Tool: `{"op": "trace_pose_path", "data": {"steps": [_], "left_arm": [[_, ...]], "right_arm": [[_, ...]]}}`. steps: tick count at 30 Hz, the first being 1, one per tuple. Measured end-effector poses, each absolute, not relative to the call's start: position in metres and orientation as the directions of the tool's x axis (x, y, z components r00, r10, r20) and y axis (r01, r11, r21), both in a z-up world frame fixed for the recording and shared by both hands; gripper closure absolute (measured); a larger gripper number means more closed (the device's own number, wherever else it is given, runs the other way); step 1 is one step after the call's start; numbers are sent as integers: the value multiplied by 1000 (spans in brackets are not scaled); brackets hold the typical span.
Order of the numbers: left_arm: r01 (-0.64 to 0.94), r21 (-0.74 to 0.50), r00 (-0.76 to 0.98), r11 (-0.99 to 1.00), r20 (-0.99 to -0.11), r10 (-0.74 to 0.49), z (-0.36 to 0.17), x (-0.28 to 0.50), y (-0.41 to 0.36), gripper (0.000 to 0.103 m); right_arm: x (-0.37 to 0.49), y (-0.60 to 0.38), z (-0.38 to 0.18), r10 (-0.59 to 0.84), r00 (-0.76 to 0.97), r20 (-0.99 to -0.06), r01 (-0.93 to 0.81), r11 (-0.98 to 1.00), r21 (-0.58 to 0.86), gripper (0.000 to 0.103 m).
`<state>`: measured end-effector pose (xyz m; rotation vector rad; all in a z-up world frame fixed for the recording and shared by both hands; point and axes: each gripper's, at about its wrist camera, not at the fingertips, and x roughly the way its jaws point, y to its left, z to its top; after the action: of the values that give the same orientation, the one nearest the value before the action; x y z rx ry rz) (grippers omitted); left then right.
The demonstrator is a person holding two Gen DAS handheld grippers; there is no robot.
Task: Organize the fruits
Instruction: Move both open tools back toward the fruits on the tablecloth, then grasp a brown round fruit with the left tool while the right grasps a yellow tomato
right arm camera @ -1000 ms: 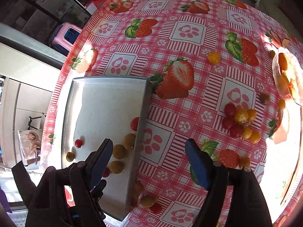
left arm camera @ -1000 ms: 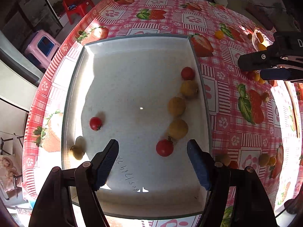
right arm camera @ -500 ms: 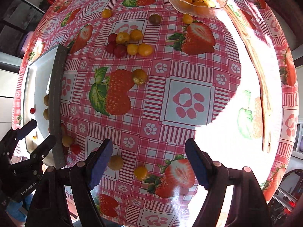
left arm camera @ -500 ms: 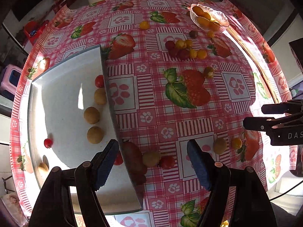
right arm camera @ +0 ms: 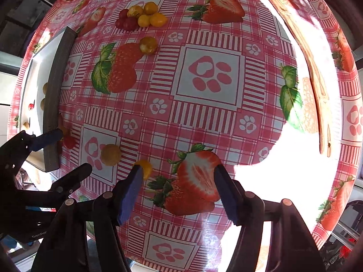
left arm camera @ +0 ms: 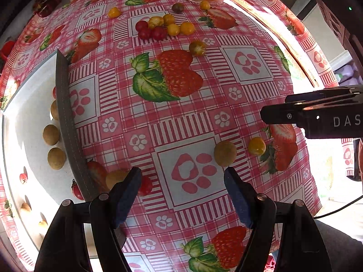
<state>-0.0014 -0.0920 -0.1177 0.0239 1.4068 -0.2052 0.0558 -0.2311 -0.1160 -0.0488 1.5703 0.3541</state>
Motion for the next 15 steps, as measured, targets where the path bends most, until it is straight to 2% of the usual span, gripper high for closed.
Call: {"op": "trace_pose_path", "data": {"steps": [4, 12, 15], "left_arm": [[127, -132, 154, 983, -976, -151, -121, 2, -100, 27], [90, -124, 145, 988, -980, -137, -136, 13, -118, 27], [72, -115, 155, 991, -980, -125, -138, 18, -122, 27]], "right_arm": [[89, -228, -114, 234, -7, -972, -220, 948, 230, 37], [131, -192, -117, 263, 12, -965, -293, 923, 248, 37], [140, -181, -123, 269, 7, -963, -303, 918, 255, 42]]}}
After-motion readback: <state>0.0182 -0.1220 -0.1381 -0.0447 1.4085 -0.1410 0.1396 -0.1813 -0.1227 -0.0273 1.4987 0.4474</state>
